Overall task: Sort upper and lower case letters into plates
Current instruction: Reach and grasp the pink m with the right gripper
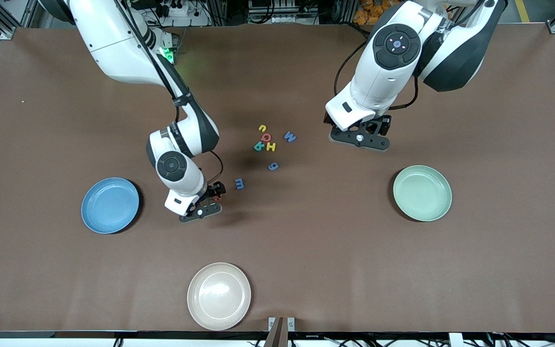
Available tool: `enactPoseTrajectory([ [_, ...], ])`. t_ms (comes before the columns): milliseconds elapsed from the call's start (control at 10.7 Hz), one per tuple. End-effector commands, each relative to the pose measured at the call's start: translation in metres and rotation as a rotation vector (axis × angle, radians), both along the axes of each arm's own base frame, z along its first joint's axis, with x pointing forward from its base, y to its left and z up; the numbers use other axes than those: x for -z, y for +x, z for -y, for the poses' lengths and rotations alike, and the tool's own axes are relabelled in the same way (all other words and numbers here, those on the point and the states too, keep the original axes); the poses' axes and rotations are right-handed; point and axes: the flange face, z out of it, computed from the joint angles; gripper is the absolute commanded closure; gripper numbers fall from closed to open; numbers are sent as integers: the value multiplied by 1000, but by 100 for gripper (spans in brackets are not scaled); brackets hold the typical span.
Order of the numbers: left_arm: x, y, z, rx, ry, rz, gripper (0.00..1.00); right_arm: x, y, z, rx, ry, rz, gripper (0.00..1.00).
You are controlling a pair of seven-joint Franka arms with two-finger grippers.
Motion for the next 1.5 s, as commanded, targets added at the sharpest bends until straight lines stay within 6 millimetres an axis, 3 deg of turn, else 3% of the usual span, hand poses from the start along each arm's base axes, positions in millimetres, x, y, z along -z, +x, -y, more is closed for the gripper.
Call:
enactPoseTrajectory([
  [0,7,-3,6,1,20,22,0,10,-8,-11,16,3,-1,0],
  [655,19,0,9,-1,13,17,0,31,-11,-10,35,-2,-4,0],
  [1029,27,-1,15,15,38,30,0,31,-11,-11,35,-1,-4,4],
  [1122,28,-1,16,17,39,28,0,31,-11,-10,37,-1,-4,57],
  [1216,33,1,17,18,38,26,0,30,-10,-12,36,1,-2,91],
  [1309,34,-1,20,24,34,28,0,30,-10,-12,36,1,-2,100],
  [1403,40,1,21,22,36,19,0,31,-11,-12,35,2,-4,100],
])
